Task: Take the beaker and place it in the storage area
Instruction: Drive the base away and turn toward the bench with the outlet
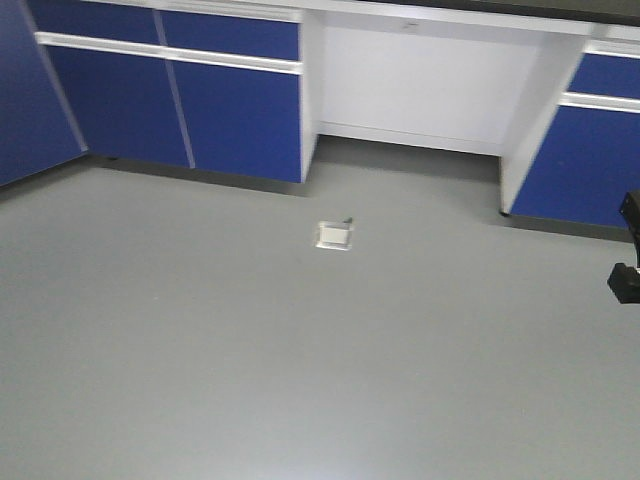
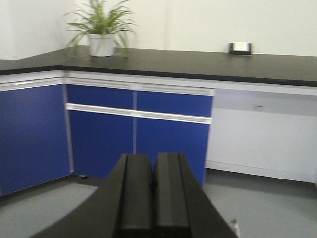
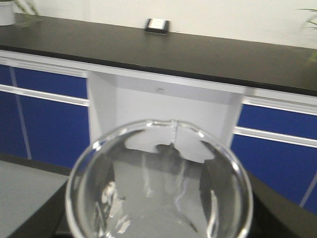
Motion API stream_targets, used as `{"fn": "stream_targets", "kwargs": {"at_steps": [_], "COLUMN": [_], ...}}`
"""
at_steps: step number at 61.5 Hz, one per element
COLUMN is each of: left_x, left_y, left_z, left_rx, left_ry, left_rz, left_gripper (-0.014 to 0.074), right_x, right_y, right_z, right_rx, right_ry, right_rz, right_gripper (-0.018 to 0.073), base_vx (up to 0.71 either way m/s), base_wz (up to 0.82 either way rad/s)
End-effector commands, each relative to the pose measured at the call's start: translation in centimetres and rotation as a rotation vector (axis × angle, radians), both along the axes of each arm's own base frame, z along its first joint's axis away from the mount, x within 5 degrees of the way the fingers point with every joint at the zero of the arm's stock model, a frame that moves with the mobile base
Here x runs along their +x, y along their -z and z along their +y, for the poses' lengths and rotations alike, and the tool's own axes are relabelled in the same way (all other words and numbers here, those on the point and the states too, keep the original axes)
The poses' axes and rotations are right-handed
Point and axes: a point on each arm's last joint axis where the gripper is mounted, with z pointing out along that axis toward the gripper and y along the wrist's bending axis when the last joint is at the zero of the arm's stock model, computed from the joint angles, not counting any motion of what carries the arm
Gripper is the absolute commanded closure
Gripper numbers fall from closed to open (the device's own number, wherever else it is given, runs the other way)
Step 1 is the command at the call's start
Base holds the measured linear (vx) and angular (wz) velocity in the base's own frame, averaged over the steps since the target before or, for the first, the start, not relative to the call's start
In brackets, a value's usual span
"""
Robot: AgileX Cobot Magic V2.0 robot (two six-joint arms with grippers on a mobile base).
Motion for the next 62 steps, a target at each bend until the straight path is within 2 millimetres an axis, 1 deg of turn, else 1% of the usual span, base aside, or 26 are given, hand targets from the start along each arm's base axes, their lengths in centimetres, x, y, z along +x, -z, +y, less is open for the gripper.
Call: {"fn": "stream_targets", "kwargs": {"at_steps": [1,36,62], "left_x": [-0.05,-0.05,-0.05], "left_y": [-0.12,-0.12,-0.12], "left_z": [-0.15,-0.15,-0.15], "left_rx": [-0.01,-0.01,-0.01], "left_ry": [0.019,0.019,0.019], "left_rz": [-0.081,-0.081,-0.081], "left_gripper": [0.0605,0.0605,0.0605], "right_x": [0.1,0.1,0.1], "right_y": [-1.57,-1.57,-1.57], "right_z": [0.33,0.33,0.33], "right_rx": [0.006,0.006,0.006], "right_ry": [-0.036,-0.036,-0.036], "right_rz": [-0.09,-0.09,-0.09], "right_gripper": [0.0564,0.0564,0.0564], "base_vx": [0.06,0.13,0.29], "base_wz": [-0.55,-0.38,-0.1]}}
